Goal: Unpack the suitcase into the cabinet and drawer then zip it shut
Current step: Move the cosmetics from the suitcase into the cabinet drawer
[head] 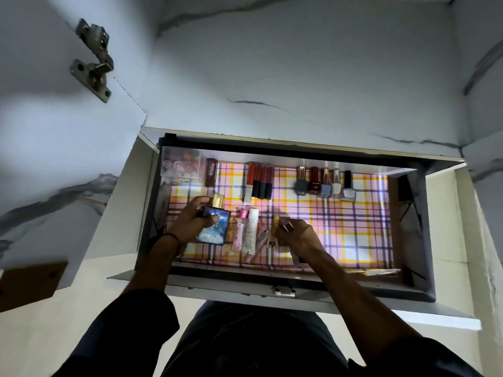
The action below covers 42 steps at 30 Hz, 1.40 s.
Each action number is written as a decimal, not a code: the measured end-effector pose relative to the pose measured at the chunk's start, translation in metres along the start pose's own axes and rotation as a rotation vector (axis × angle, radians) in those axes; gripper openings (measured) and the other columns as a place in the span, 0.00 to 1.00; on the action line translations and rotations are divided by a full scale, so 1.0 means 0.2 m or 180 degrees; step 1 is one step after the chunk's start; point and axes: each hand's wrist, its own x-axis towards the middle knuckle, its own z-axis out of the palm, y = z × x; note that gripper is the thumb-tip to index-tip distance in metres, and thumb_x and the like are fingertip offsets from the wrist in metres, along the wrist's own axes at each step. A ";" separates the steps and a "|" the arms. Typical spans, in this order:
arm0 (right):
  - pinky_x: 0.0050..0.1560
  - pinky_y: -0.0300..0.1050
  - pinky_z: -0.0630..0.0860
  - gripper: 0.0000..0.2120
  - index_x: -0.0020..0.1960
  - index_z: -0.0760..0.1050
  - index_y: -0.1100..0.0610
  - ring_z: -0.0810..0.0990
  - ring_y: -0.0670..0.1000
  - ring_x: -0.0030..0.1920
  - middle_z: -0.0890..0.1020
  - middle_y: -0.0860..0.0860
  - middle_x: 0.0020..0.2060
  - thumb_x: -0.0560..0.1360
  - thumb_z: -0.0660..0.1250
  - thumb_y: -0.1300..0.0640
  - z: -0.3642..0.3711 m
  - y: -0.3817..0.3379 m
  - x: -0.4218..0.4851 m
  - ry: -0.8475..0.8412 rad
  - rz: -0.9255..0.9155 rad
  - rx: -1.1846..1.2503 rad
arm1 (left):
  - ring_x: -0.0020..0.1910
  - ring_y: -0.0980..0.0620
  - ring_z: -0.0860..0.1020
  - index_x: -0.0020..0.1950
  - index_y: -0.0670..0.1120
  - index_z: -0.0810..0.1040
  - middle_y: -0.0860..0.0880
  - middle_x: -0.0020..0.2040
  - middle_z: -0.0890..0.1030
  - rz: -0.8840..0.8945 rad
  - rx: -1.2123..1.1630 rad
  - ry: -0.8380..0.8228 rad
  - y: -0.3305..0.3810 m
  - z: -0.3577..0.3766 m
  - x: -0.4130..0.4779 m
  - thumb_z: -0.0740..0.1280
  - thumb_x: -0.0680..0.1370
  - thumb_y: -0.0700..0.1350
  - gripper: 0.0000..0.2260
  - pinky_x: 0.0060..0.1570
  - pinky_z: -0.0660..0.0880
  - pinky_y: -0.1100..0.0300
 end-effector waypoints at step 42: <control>0.44 0.45 0.81 0.10 0.60 0.74 0.55 0.78 0.54 0.50 0.69 0.54 0.57 0.79 0.64 0.63 0.07 0.03 -0.07 0.0815 -0.0408 -0.0320 | 0.68 0.45 0.61 0.73 0.58 0.61 0.51 0.71 0.64 0.1317 0.3828 -0.0116 0.02 0.33 -0.05 0.70 0.73 0.60 0.32 0.61 0.63 0.48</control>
